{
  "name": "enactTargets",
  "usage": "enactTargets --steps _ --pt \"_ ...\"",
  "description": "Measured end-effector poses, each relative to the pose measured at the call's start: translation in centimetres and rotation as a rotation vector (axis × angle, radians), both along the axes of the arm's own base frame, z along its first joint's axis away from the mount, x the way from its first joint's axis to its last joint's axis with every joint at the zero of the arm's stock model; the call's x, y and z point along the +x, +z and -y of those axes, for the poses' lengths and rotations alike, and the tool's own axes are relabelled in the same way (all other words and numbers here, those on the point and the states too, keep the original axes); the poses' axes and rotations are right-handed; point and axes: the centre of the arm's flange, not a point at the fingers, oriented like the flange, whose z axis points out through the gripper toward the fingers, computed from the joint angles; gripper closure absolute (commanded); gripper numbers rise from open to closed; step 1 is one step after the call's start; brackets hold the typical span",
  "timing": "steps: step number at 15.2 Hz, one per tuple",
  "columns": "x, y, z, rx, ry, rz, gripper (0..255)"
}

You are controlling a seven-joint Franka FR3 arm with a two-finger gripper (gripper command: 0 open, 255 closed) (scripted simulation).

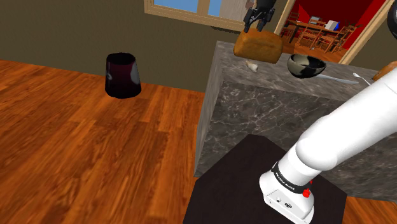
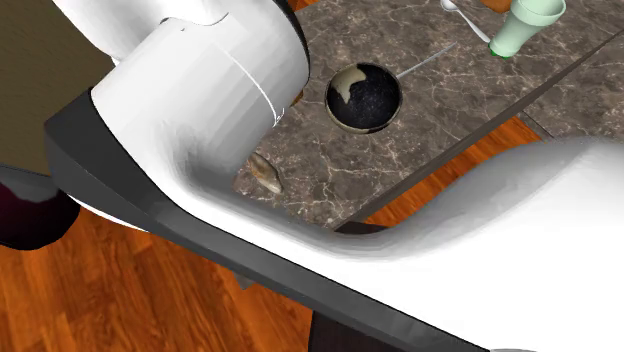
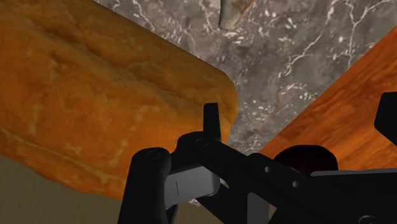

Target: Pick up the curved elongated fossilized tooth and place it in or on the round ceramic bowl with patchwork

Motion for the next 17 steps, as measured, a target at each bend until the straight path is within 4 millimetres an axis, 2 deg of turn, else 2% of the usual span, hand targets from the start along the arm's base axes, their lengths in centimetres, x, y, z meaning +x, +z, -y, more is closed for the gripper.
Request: enactTargets --steps 1,4,9,15,16,17 --pt "0.4 0.4 0.9 -0.007 -0.007 0.008 0" --pt "0.9 -0.1 1.7 -0.013 -0.013 0.015 0" --pt "1.6 -2.5 2.2 -0.014 -0.013 0.016 0" --pt "1.6 -2.8 2.3 -0.015 -0.013 0.016 0" --pt "1.6 -2.8 2.3 -0.015 -0.013 0.016 255" --pt "1.6 -2.8 2.3 -0.015 -0.013 0.016 255"
